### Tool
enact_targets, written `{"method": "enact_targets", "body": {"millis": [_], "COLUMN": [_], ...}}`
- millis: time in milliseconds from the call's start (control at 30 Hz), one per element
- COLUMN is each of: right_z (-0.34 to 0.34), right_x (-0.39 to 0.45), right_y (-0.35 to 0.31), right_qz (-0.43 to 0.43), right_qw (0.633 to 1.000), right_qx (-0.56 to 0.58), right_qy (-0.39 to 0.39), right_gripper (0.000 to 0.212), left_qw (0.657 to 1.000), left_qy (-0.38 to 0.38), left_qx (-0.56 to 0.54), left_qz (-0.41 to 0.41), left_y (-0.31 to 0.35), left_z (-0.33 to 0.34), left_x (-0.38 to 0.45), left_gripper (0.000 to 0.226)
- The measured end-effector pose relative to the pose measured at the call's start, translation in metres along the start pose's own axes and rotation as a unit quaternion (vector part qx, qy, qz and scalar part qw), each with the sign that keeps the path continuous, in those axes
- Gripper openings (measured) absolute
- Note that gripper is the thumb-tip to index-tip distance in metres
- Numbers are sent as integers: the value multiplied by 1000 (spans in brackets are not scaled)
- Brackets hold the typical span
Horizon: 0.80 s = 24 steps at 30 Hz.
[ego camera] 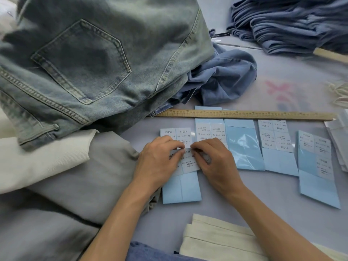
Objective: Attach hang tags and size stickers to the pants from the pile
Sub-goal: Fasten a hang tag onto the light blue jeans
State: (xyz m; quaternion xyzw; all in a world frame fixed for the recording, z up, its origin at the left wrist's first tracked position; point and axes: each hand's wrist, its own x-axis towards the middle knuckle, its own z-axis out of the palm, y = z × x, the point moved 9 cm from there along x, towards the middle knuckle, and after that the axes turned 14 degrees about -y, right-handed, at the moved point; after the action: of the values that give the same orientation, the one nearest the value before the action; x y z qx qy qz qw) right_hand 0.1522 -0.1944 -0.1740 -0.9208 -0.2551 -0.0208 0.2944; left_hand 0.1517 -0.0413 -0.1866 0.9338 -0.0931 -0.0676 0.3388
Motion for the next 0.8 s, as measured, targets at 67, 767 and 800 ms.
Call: {"method": "enact_targets", "body": {"millis": [67, 767, 800], "right_z": [-2, -4, -3], "right_x": [0, -7, -7], "right_y": [-1, -13, -14], "right_qz": [-4, -65, -71], "right_qw": [1000, 994, 993], "right_qx": [-6, -76, -80], "right_qy": [7, 39, 39], "right_gripper": [13, 7, 7], "left_qw": [999, 992, 992], "left_qy": [11, 43, 43], "left_qx": [-45, -104, -105], "left_qz": [-5, -49, -49], "left_y": [-9, -23, -24], "left_z": [-1, -2, -2], "left_x": [-1, -6, -6], "left_gripper": [11, 18, 17]}}
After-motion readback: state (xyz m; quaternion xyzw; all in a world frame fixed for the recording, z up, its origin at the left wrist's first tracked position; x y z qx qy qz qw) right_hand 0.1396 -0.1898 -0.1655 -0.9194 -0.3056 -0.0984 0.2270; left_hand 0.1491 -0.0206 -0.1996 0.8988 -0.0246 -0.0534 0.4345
